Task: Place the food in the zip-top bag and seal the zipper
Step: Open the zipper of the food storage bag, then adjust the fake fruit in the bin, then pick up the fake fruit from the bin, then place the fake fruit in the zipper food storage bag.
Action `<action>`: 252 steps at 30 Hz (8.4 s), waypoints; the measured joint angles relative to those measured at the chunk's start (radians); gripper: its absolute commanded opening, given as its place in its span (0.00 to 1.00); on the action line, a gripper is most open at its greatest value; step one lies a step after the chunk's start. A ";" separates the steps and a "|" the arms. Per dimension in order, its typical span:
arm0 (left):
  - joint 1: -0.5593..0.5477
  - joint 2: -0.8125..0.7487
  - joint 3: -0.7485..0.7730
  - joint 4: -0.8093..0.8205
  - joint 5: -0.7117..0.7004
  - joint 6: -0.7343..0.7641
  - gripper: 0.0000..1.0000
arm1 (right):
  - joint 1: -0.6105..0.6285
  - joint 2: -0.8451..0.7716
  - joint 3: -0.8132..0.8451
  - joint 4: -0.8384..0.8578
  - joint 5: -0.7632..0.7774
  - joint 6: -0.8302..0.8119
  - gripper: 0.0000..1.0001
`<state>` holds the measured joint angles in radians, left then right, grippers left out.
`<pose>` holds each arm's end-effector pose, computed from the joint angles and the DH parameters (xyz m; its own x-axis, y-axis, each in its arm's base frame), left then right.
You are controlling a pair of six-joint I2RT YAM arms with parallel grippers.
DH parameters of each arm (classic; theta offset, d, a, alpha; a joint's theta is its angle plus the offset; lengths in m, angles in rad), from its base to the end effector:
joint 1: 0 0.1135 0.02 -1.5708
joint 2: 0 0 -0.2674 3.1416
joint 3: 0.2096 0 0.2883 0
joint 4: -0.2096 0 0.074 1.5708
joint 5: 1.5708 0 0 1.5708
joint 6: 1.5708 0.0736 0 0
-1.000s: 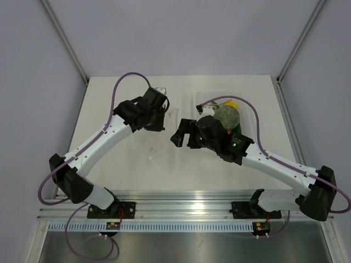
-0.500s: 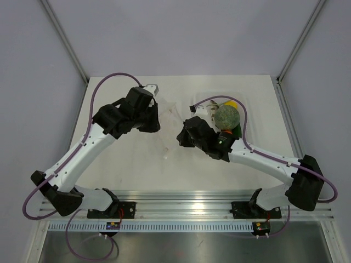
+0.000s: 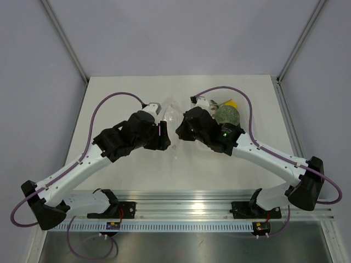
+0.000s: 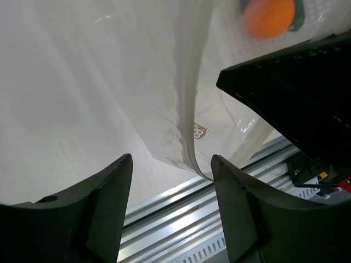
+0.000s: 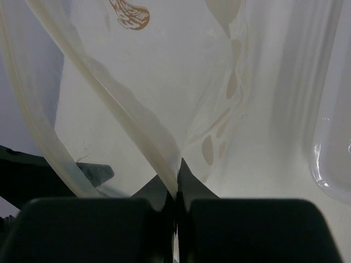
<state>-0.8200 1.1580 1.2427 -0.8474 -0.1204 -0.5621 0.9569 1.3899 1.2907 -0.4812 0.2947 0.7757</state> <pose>0.2077 -0.2096 0.3405 -0.7541 0.0326 -0.6560 0.3129 0.8960 -0.3151 0.2359 0.2977 0.3291 -0.6752 0.2050 -0.7085 -0.2373 0.8491 0.4718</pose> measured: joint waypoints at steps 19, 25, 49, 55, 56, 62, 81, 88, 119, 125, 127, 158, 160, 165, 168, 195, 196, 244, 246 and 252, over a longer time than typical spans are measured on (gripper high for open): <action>-0.017 0.025 0.266 -0.191 -0.202 -0.025 0.00 | -0.118 0.007 -0.042 -0.049 -0.221 0.031 0.00; -0.017 0.155 0.416 -0.293 -0.194 -0.003 0.00 | -0.141 0.060 -0.032 -0.047 -0.303 0.000 0.00; -0.014 0.351 0.238 -0.168 -0.157 0.039 0.00 | -0.175 -0.005 -0.078 -0.154 -0.155 -0.050 0.78; -0.014 0.383 0.250 -0.175 -0.157 0.041 0.00 | -0.273 -0.174 -0.048 -0.222 -0.031 -0.080 0.80; -0.014 0.384 0.253 -0.175 -0.157 0.041 0.00 | -0.316 -0.187 -0.045 -0.229 -0.009 -0.088 0.77; -0.010 0.384 0.266 -0.175 -0.155 0.041 0.00 | -0.418 -0.056 0.031 -0.316 0.176 -0.198 0.89; 0.004 0.362 0.227 -0.145 -0.108 0.041 0.00 | -0.793 0.283 0.104 -0.095 -0.239 -0.335 0.97; 0.005 0.338 0.220 -0.143 -0.101 0.042 0.00 | -0.790 0.180 -0.063 -0.040 -0.440 -0.323 0.94; 0.016 0.334 0.219 -0.139 -0.100 0.057 0.00 | -0.595 0.557 0.429 -0.203 -0.164 -0.642 0.87; 0.017 0.334 0.203 -0.140 -0.098 0.058 0.00 | -0.594 0.666 0.489 -0.230 -0.168 -0.692 0.75; 0.017 0.334 0.202 -0.138 -0.097 0.059 0.00 | -0.594 0.687 0.489 -0.235 -0.175 -0.697 0.57; 0.024 0.309 0.202 -0.111 -0.043 0.059 0.00 | -0.593 -0.001 -0.082 0.043 0.113 -0.327 0.03; 0.024 0.309 0.202 -0.107 -0.035 0.057 0.00 | -0.593 0.000 -0.096 0.034 0.134 -0.286 0.18; 0.024 0.310 0.204 -0.101 -0.026 0.057 0.00 | -0.593 -0.002 -0.111 0.002 0.163 -0.180 0.31; 0.024 0.310 0.204 -0.101 -0.021 0.056 0.00 | -0.597 -0.014 -0.154 -0.018 0.151 -0.134 0.36; 0.027 0.314 0.244 -0.095 -0.026 0.012 0.00 | -0.708 -0.044 -0.303 -0.101 -0.150 -0.138 0.80; 0.027 0.316 0.246 -0.094 -0.026 0.012 0.00 | -0.709 -0.045 -0.303 -0.111 -0.157 -0.159 0.80; 0.030 0.371 0.294 -0.093 -0.020 0.012 0.00 | -0.539 -0.264 -0.058 -0.272 -0.292 -0.247 0.53; 0.031 0.371 0.294 -0.093 -0.017 0.012 0.00 | -0.473 -0.264 -0.034 -0.267 -0.300 -0.223 0.53; 0.035 0.372 0.295 -0.093 -0.009 0.012 0.00 | -0.296 -0.219 0.013 -0.226 -0.312 -0.162 0.53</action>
<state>-0.7853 1.5295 1.5375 -0.9409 -0.1291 -0.5499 0.6613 1.1706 1.3041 -0.7071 -0.0170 0.6140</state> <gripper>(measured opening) 0.008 0.733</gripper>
